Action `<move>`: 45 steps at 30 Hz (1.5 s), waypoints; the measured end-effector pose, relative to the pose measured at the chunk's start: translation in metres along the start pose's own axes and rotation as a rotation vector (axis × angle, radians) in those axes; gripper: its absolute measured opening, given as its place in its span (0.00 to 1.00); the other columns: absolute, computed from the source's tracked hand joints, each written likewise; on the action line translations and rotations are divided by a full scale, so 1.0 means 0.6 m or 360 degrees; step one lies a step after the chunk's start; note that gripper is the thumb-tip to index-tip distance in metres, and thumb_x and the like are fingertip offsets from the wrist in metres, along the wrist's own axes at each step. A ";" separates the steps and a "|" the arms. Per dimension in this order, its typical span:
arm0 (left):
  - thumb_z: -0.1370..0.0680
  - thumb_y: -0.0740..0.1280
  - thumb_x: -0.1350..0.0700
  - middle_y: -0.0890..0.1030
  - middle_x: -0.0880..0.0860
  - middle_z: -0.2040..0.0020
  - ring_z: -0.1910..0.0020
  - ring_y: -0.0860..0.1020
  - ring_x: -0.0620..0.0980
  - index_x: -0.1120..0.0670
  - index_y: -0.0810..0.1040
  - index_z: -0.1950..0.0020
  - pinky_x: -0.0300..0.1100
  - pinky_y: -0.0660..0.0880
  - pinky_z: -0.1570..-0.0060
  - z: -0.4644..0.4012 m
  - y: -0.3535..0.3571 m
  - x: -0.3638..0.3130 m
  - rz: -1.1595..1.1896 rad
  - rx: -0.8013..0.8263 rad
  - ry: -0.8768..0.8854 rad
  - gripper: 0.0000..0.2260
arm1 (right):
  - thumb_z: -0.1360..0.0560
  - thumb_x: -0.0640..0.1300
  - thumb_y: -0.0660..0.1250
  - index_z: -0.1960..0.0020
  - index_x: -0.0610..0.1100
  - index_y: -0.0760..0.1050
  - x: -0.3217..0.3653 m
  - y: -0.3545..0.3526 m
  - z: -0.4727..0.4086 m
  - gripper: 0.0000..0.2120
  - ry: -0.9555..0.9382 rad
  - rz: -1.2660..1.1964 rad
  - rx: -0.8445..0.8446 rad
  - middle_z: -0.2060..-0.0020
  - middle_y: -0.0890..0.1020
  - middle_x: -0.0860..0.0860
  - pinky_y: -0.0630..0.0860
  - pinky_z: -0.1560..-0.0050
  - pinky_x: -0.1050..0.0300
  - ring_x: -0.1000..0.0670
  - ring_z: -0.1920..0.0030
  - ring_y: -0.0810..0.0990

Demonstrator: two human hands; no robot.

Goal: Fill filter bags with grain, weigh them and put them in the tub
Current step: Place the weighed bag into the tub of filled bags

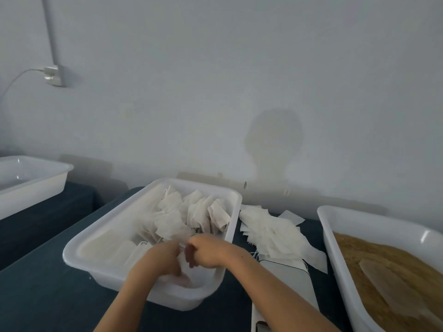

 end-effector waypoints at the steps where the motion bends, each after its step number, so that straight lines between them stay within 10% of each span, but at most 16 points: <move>1: 0.28 0.71 0.54 0.76 0.53 0.39 0.41 0.74 0.51 0.52 0.70 0.42 0.40 0.70 0.44 -0.003 -0.015 -0.003 0.0022 -0.0076 0.0016 0.17 | 0.25 0.32 0.59 0.50 0.41 0.78 -0.005 -0.024 0.009 0.11 -0.0053 -0.0077 -0.0137 0.46 0.80 0.45 0.74 0.41 0.50 0.45 0.44 0.78; 7: 0.26 0.65 0.57 0.78 0.53 0.46 0.46 0.75 0.53 0.51 0.70 0.52 0.41 0.69 0.50 -0.025 -0.103 -0.052 0.0328 -0.0501 0.0140 0.06 | 0.27 0.29 0.57 0.61 0.46 0.75 -0.136 -0.167 0.076 0.16 0.0035 -0.0549 -0.0835 0.57 0.82 0.50 0.73 0.53 0.71 0.52 0.54 0.80; 11: 0.25 0.64 0.57 0.78 0.50 0.48 0.48 0.76 0.51 0.50 0.71 0.53 0.40 0.69 0.52 -0.048 -0.118 -0.077 0.0446 -0.0626 0.0184 0.04 | 0.26 0.30 0.58 0.57 0.41 0.76 -0.291 -0.191 0.096 0.11 0.0508 -0.0599 -0.1233 0.55 0.81 0.46 0.74 0.46 0.53 0.47 0.51 0.79; 16: 0.23 0.60 0.57 0.79 0.51 0.50 0.50 0.76 0.52 0.53 0.73 0.49 0.43 0.71 0.51 -0.070 -0.092 -0.076 0.0468 -0.0666 0.0135 0.05 | 0.24 0.41 0.64 0.47 0.40 0.72 -0.410 -0.139 0.097 0.07 0.1031 -0.0374 -0.1033 0.44 0.76 0.44 0.71 0.47 0.54 0.43 0.43 0.75; 20: 0.24 0.61 0.57 0.77 0.49 0.54 0.54 0.75 0.50 0.51 0.72 0.52 0.40 0.70 0.55 -0.082 -0.076 -0.065 0.0455 -0.0632 0.0126 0.02 | 0.23 0.52 0.63 0.59 0.44 0.64 -0.423 -0.113 0.089 0.14 0.1113 -0.0212 -0.0937 0.54 0.74 0.45 0.69 0.52 0.54 0.43 0.49 0.74; 23: 0.24 0.62 0.57 0.78 0.50 0.54 0.54 0.76 0.50 0.52 0.73 0.52 0.41 0.71 0.55 -0.087 -0.071 -0.059 0.0468 -0.0619 0.0112 0.03 | 0.21 0.47 0.59 0.69 0.46 0.56 -0.427 -0.119 0.096 0.21 0.1142 -0.0037 -0.1013 0.69 0.64 0.51 0.68 0.59 0.56 0.47 0.49 0.73; 29: 0.24 0.62 0.56 0.78 0.48 0.57 0.56 0.76 0.50 0.50 0.72 0.55 0.40 0.69 0.59 -0.083 -0.074 -0.064 0.0507 -0.0676 0.0100 0.01 | 0.21 0.38 0.57 0.55 0.38 0.74 -0.425 -0.140 0.114 0.09 0.1166 -0.0062 -0.1066 0.56 0.77 0.46 0.73 0.53 0.54 0.46 0.54 0.78; 34: 0.23 0.64 0.56 0.79 0.48 0.55 0.58 0.76 0.48 0.50 0.72 0.53 0.40 0.68 0.60 -0.059 -0.099 -0.071 0.0659 -0.0881 0.0138 0.01 | 0.22 0.35 0.54 0.69 0.43 0.62 -0.387 -0.216 0.170 0.16 0.1007 -0.0149 -0.1493 0.70 0.68 0.50 0.59 0.70 0.59 0.50 0.66 0.68; 40: 0.23 0.63 0.60 0.80 0.44 0.57 0.59 0.77 0.47 0.51 0.72 0.54 0.43 0.67 0.62 0.013 -0.152 -0.153 0.0995 -0.1135 0.0446 0.04 | 0.23 0.34 0.61 0.60 0.35 0.72 -0.383 -0.286 0.293 0.07 0.0614 -0.1397 -0.1868 0.63 0.77 0.44 0.80 0.70 0.57 0.47 0.64 0.78; 45: 0.24 0.65 0.62 0.80 0.41 0.61 0.61 0.77 0.44 0.50 0.72 0.58 0.42 0.72 0.60 0.066 -0.154 -0.284 0.1258 -0.0956 0.0798 0.08 | 0.22 0.35 0.61 0.55 0.38 0.76 -0.392 -0.273 0.402 0.06 0.0377 -0.2001 -0.1796 0.59 0.80 0.43 0.76 0.64 0.57 0.47 0.60 0.79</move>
Point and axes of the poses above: each hand's wrist, its own z-axis away from the middle knuckle, its own y-axis out of the palm, x = y × z, the point moved 8 cm from there along -z, towards the middle knuckle
